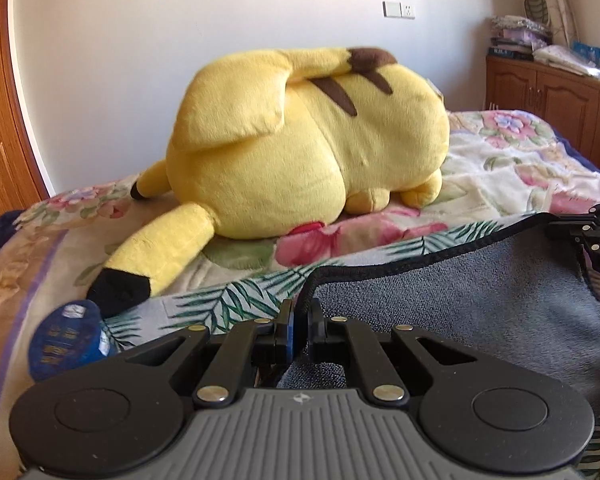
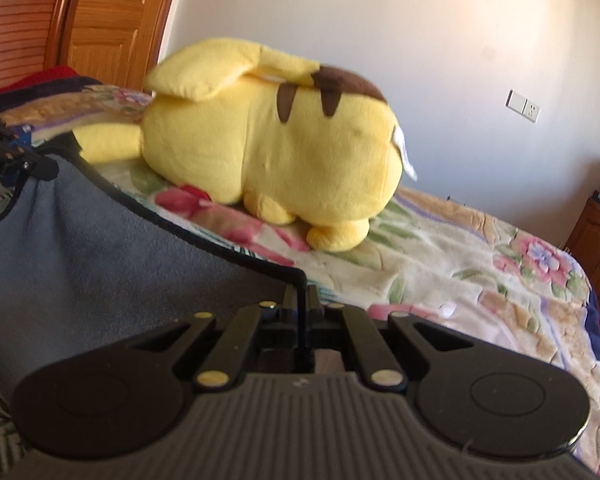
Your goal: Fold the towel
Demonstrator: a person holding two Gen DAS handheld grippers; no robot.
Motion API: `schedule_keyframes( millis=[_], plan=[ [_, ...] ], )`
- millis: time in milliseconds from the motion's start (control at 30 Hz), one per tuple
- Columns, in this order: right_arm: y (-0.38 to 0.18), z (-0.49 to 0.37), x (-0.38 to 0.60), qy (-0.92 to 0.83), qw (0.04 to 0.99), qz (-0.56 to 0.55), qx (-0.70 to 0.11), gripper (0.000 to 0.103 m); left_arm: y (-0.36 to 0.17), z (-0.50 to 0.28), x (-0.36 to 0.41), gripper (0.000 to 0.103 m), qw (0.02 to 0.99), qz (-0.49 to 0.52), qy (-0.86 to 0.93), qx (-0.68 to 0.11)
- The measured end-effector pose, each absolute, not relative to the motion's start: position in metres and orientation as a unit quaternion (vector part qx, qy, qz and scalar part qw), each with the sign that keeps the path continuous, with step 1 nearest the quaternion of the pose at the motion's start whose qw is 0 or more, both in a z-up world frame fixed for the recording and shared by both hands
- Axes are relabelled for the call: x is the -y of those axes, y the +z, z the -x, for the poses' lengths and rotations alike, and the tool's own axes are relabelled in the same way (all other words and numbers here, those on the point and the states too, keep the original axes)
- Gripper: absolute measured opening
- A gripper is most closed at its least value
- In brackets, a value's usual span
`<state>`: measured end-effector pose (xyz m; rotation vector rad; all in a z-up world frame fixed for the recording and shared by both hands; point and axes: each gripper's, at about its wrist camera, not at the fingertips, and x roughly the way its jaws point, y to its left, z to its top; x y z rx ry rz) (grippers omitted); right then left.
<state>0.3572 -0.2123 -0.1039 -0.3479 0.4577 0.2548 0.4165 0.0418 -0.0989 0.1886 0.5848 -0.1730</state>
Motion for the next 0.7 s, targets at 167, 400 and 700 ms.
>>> schedule_keyframes(
  millis=[167,400,700],
  plan=[
    [-0.118,-0.364,0.214,0.124,0.949,0.164,-0.240,0.004,-0.114,-0.424,-0.041,0.000,0.946,-0.094,-0.079,-0.301],
    [-0.118,-0.359,0.216,0.136,0.946,0.156,-0.251,0.015,-0.113,-0.418,-0.044,0.021,0.945,-0.079,-0.071,-0.308],
    [-0.074,-0.328,0.221,0.142,0.953,0.120,-0.239,0.036,-0.089,-0.383,-0.034,0.035,0.943,-0.077,-0.086,-0.311]
  ],
)
